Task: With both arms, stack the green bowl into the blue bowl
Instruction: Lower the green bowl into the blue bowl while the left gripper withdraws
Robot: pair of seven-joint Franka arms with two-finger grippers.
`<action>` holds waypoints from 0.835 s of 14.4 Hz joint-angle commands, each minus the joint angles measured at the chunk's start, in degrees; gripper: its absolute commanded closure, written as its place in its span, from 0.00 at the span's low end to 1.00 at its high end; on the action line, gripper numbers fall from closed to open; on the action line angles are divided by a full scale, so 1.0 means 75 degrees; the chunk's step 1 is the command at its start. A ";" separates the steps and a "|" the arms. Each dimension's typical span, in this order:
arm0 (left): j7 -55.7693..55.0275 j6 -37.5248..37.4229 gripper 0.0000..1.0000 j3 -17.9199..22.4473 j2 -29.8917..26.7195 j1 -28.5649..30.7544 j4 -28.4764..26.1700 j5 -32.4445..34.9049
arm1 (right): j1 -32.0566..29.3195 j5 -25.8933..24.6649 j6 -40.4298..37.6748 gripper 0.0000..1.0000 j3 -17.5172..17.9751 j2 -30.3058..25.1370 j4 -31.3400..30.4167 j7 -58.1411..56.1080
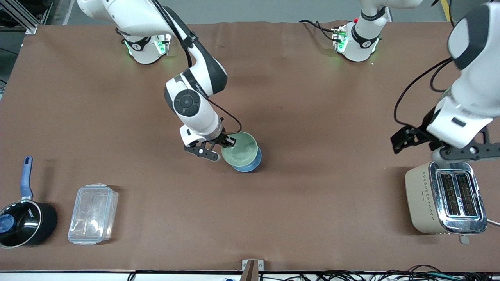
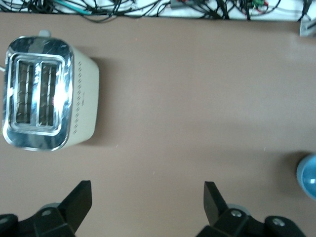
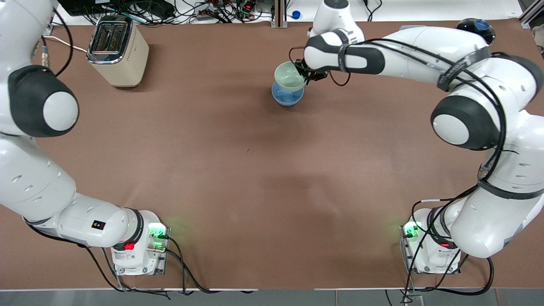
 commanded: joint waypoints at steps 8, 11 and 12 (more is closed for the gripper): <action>0.1798 -0.0980 0.00 -0.0990 -0.1761 0.1924 -0.1281 -0.0483 | 0.0347 0.0081 0.0406 1.00 -0.0085 0.0555 0.0260 0.0344; 0.1962 -0.1039 0.00 -0.1192 -0.2089 0.2043 -0.1703 -0.0483 | 0.0370 0.0069 0.0477 0.99 -0.0085 0.0626 0.0214 0.0344; 0.1962 -0.1039 0.00 -0.1204 -0.2183 0.2124 -0.1808 -0.0483 | 0.0370 0.0069 0.0489 0.99 -0.0085 0.0626 0.0225 0.0344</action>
